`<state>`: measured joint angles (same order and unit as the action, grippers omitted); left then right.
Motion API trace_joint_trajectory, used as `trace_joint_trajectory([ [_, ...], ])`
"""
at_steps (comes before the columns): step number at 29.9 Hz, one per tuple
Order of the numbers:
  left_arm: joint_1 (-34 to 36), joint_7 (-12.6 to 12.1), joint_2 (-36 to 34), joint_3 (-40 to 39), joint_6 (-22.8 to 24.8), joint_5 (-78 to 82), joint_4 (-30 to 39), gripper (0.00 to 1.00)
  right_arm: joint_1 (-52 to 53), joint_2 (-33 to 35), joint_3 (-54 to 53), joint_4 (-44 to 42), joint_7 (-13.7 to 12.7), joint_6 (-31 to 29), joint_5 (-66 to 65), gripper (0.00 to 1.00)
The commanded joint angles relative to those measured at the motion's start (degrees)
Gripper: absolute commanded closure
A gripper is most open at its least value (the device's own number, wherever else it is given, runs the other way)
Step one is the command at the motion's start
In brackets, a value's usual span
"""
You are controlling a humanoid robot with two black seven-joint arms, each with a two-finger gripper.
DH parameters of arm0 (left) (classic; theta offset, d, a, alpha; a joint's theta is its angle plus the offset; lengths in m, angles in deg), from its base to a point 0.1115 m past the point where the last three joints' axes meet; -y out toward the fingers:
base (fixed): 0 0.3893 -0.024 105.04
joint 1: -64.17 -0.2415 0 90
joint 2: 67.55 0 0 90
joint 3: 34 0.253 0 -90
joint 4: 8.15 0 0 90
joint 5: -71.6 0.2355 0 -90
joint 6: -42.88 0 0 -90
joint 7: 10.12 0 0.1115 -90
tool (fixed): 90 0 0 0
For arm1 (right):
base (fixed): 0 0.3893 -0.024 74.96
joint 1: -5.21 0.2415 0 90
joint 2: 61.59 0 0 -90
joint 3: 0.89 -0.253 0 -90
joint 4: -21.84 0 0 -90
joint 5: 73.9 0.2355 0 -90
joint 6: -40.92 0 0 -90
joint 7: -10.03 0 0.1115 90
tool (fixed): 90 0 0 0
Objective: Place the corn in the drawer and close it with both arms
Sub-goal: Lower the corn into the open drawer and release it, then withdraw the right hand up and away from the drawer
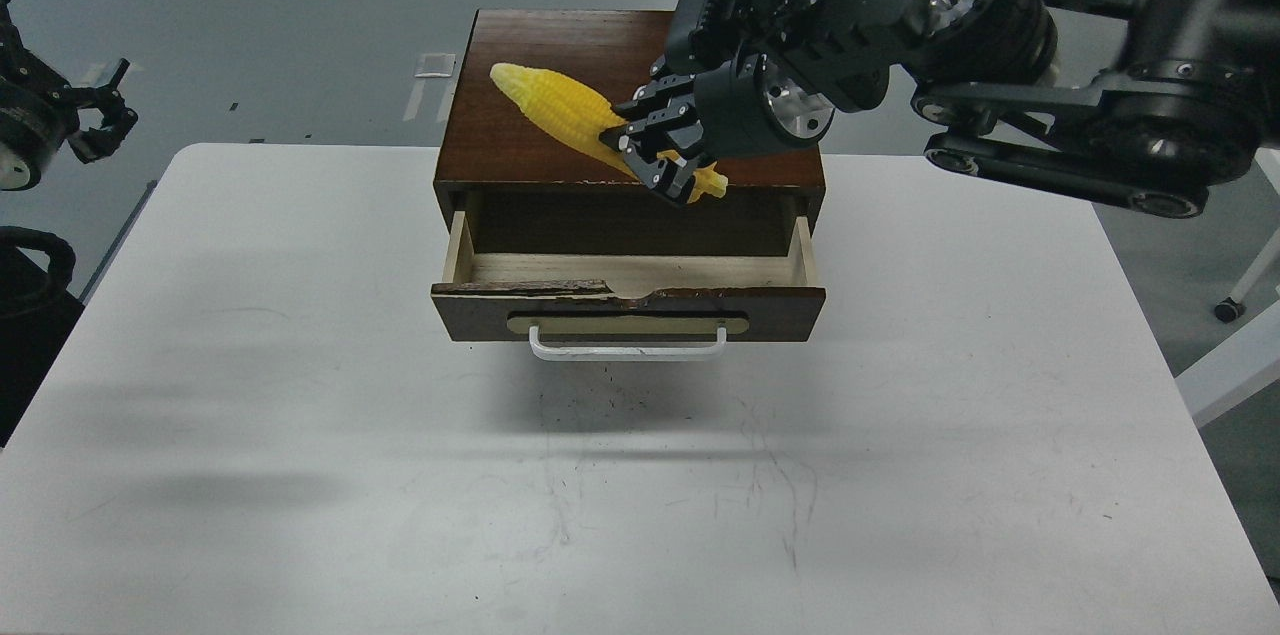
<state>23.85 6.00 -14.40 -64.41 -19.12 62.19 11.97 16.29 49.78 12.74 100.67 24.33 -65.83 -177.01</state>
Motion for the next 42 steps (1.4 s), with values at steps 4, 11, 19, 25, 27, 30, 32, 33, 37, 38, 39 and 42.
trace_joint_trajectory([
  [4,-0.2,0.2,-0.5,0.0,0.0,0.0,0.0,0.02,-3.4,-1.2,1.1,2.2,1.8,0.6,-12.7,0.91],
  [11,-0.3,0.5,-0.5,-0.1,0.0,-0.1,-0.3,0.02,-4.6,-1.8,1.5,2.0,1.8,0.6,-17.5,0.87],
  [19,-0.2,0.2,-0.2,0.0,0.0,0.4,-0.3,0.02,-6.6,-1.8,1.3,2.4,1.8,0.8,-17.5,0.43],
  [25,0.1,0.6,-0.3,-0.1,0.0,0.2,-0.2,0.02,-6.2,-1.8,1.1,1.8,1.8,1.0,-17.2,0.34],
  [27,0.1,0.6,-0.3,-0.2,0.0,0.2,-0.1,0.02,-5.7,-1.9,0.9,1.8,1.8,1.2,-17.2,0.30],
  [30,0.3,0.6,-0.3,-0.1,0.0,0.3,-0.1,0.02,-5.3,-1.9,0.8,1.8,1.8,2.1,-17.2,0.25],
  [32,0.4,0.6,-0.2,-0.1,0.0,0.3,-0.1,0.02,-5.0,-1.8,0.6,1.8,1.8,2.7,-17.1,0.22],
  [33,0.4,0.6,-0.2,-0.1,0.0,0.3,-0.1,0.03,-5.1,-1.8,0.3,1.6,1.8,2.8,-17.0,0.22],
  [37,1.0,0.8,-0.8,-0.3,0.0,0.3,0.0,0.06,-5.4,-1.3,-6.6,-1.5,1.8,2.9,-15.5,0.16],
  [38,1.1,1.0,-1.6,-0.4,0.0,0.3,0.1,0.09,-5.7,-1.2,-9.3,-3.3,1.9,2.7,-12.5,0.12],
  [39,1.3,1.5,-2.2,-0.4,0.0,0.3,0.2,0.09,-6.0,-1.2,-10.5,-4.2,1.9,2.5,-9.9,0.09],
  [42,1.8,3.5,-3.5,-0.2,0.0,1.5,0.4,0.10,-5.9,-1.8,-11.8,-8.8,1.8,2.3,3.0,0.06],
])
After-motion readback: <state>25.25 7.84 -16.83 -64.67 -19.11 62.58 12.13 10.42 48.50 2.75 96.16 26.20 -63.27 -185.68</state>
